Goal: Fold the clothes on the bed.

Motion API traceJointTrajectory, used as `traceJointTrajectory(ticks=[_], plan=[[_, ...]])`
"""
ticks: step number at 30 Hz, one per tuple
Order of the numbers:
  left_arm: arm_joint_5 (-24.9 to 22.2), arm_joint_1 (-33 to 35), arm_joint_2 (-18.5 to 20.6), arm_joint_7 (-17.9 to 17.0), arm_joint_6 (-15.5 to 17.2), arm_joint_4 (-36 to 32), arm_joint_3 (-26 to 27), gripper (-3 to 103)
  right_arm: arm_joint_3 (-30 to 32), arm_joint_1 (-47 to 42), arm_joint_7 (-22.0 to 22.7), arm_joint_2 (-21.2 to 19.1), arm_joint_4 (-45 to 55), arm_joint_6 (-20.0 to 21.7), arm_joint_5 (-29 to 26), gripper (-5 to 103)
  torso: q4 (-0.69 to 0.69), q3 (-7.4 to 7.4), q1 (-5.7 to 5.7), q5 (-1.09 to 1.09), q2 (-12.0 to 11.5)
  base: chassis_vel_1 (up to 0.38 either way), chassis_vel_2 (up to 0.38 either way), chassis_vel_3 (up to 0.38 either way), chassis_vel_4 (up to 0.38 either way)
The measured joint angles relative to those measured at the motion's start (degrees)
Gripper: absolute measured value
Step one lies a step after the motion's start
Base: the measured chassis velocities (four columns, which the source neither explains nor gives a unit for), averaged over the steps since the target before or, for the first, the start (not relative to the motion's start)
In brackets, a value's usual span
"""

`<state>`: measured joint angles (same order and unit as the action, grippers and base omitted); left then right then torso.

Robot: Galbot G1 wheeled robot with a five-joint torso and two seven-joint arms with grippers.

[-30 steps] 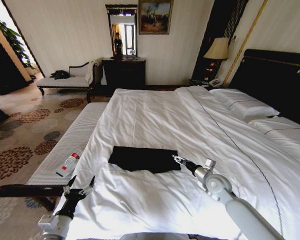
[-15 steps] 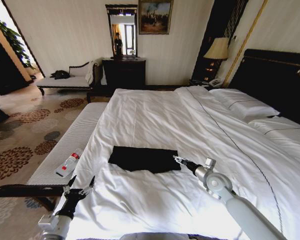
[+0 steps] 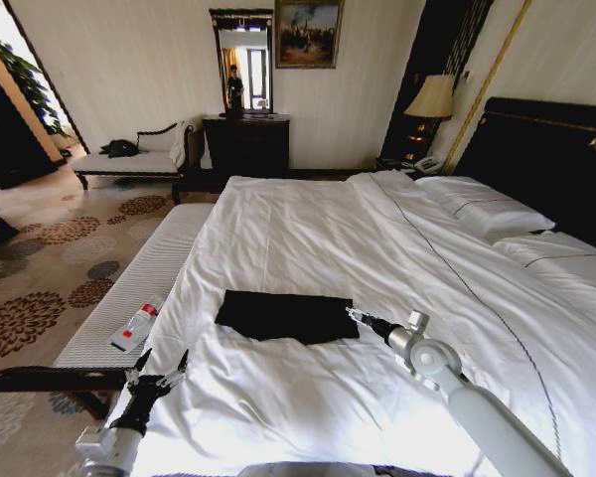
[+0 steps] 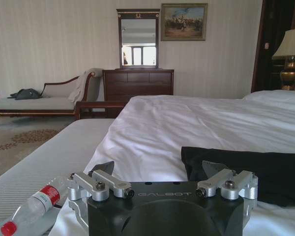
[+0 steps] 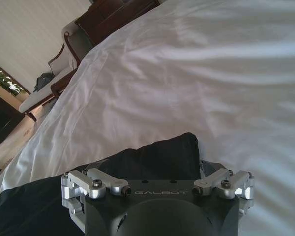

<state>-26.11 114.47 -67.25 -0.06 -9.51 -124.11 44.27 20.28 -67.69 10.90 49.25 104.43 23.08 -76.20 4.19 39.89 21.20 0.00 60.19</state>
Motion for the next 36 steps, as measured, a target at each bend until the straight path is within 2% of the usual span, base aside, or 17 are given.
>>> traceJointTrajectory(ticks=[8, 12, 36], plan=[[0.00, 0.00, 0.00, 0.00, 0.00, 0.00, 0.00, 100, 0.04, 0.44, 0.01, -0.64, -0.71, 1.78, -1.46, 100, 0.00, 0.00, 0.00, 0.00, 0.00, 0.000, 0.000, 0.000, 0.000], [0.00, 0.00, 0.00, 0.00, 0.00, 0.00, 0.00, 100, 0.62, 1.11, 0.31, -0.91, -0.61, 4.34, -2.75, 100, 0.00, 0.00, 0.00, 0.00, 0.00, 0.000, 0.000, 0.000, 0.000], [0.00, 0.00, 0.00, 0.00, 0.00, 0.00, 0.00, 100, 0.10, 4.41, -0.50, -1.35, -3.86, 7.75, -3.57, 100, 0.00, 0.00, 0.00, 0.00, 0.01, 0.000, 0.000, 0.000, 0.000]])
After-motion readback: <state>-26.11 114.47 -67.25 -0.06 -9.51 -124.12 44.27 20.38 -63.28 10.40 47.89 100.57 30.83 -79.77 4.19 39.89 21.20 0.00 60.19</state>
